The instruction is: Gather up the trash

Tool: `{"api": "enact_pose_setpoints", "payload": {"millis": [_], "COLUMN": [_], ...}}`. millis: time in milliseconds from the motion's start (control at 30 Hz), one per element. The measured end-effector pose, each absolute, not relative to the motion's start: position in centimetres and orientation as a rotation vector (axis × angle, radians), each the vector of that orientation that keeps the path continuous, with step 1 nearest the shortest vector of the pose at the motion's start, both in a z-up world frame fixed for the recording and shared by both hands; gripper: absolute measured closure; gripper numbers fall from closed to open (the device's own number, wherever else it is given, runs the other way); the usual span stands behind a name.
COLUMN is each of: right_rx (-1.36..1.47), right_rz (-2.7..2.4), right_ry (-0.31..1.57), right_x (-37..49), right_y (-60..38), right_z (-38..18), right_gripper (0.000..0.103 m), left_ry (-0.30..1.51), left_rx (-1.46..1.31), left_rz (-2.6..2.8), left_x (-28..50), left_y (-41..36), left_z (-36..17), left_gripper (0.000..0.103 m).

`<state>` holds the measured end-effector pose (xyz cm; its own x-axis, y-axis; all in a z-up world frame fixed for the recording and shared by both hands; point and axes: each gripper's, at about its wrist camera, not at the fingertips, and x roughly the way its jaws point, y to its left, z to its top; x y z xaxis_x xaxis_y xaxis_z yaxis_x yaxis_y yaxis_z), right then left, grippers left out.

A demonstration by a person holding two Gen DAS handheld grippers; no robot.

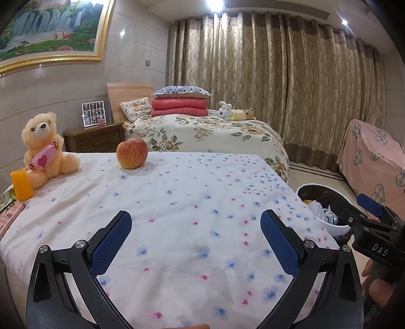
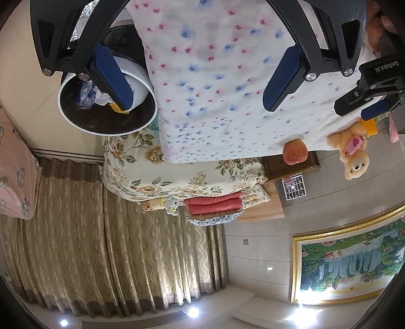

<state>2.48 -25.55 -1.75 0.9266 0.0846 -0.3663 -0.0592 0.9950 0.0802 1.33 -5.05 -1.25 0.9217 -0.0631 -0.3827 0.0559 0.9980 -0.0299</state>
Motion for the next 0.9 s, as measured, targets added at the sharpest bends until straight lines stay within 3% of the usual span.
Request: {"api": "enact_pose_setpoints", "payload": {"millis": [900], "right_rx": [0.087], "right_rz": [0.079], "right_ry": [0.382], "right_x": [2.36], "right_y": [-25.73], "right_z": [-1.83], "right_gripper": [0.0], "left_ry": [0.399], "left_rx": [-0.019], "left_rz": [-0.056], "left_x": [1.13], "left_y": [-5.21], "left_z": [-1.29], "left_gripper": [0.0]}}
